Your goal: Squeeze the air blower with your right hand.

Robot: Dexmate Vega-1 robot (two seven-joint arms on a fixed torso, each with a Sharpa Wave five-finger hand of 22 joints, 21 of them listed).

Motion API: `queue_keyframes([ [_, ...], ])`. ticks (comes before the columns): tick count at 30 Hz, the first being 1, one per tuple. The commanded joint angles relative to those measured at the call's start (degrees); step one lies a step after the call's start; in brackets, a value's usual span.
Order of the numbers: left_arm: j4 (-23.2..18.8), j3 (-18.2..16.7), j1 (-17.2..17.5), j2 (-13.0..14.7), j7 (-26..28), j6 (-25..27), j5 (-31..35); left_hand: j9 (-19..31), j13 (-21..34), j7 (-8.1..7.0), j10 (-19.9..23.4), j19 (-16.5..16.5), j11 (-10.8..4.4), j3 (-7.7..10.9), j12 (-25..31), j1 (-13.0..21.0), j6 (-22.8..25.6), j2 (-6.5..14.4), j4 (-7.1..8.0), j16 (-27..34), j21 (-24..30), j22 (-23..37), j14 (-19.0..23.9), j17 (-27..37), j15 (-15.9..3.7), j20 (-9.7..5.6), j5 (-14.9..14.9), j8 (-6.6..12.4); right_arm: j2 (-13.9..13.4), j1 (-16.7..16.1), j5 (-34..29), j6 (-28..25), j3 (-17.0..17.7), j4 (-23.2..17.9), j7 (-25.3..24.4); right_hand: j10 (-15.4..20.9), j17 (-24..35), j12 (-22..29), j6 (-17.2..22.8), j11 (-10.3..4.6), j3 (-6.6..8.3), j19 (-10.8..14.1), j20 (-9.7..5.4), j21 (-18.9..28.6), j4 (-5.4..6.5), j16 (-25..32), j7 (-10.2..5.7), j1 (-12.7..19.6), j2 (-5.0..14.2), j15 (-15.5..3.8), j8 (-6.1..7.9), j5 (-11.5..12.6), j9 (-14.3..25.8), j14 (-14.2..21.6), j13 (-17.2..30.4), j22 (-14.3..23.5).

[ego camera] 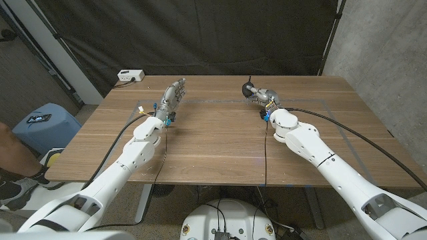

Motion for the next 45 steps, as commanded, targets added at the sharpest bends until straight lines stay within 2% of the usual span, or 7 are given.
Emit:
queue_keyframes([
  [1,0.86,-0.40,-0.37,0.18,-0.67,0.21,-0.53,0.13,0.13,0.05,0.50,0.24,0.19,0.29,-0.10,0.58,0.50,0.23,-0.29,-0.07,0.00,0.07,0.15,0.17,-0.03,0.10,0.39,0.02,0.51,1.03,1.40,1.23,-0.17,1.78,2.77,-0.81,-0.49,-0.64,-0.95,0.18,-0.36,-0.11,0.52,-0.30,0.25,-0.84,0.15,-0.94,-0.32,-1.55,-0.75,0.13,-0.15,-1.05,-0.51,0.11],
  [4,0.78,-0.41,-0.33,0.32,-0.73,0.17,-0.43,0.13,0.13,0.02,0.49,0.25,0.17,0.28,-0.11,0.58,0.52,0.23,-0.29,-0.07,0.00,0.07,0.14,0.17,-0.03,0.11,0.39,0.03,0.57,1.06,1.60,1.90,-0.23,2.17,3.43,-1.88,-1.01,-1.44,-1.96,0.94,-0.60,-0.62,0.83,-0.52,0.41,-1.22,0.61,-1.43,-0.48,-1.31,-1.41,0.17,-0.39,-1.54,-1.07,0.10],
  [10,0.55,-0.41,-0.28,0.49,-0.84,0.33,-0.44,0.13,0.13,0.05,0.51,0.26,0.21,0.28,-0.12,0.58,0.53,0.22,-0.29,-0.05,0.00,0.07,0.20,0.17,-0.08,0.12,0.39,0.02,0.54,0.84,1.97,3.34,-0.22,2.67,4.64,-2.92,-1.55,-2.36,-3.14,1.19,-0.94,-1.27,1.02,-0.80,0.65,-1.70,0.86,-2.17,-0.62,-0.64,-2.23,0.24,-0.73,-2.74,-1.82,0.09],
  [27,1.11,0.05,-1.08,-0.20,-1.06,0.48,-0.33,0.14,0.13,0.02,0.51,0.24,0.16,0.26,-0.14,0.57,0.54,0.22,-0.31,-0.07,-0.01,0.08,0.18,0.17,-0.11,0.17,0.38,0.00,-0.22,0.94,4.31,4.90,0.39,3.99,8.21,-5.23,-2.61,-3.77,-4.89,2.71,-1.74,-2.11,1.84,-1.15,1.06,-1.98,1.41,-3.68,-1.14,0.51,-3.59,0.42,-1.45,-4.56,-2.37,0.07],
  [45,0.28,-0.17,-0.44,0.10,-0.24,0.68,-0.26,0.14,0.14,-0.01,0.64,0.19,0.10,0.26,-0.12,0.58,0.57,0.24,-0.31,-0.07,-0.03,0.08,0.19,0.17,-0.11,0.24,0.39,0.00,0.14,1.74,4.86,5.80,0.33,5.33,8.89,-5.52,-3.06,-4.03,-5.03,2.61,-1.82,-2.42,1.91,-1.27,0.97,-1.61,1.32,-3.87,-1.01,0.51,-3.91,0.74,-1.79,-4.97,-2.38,0.06],
])
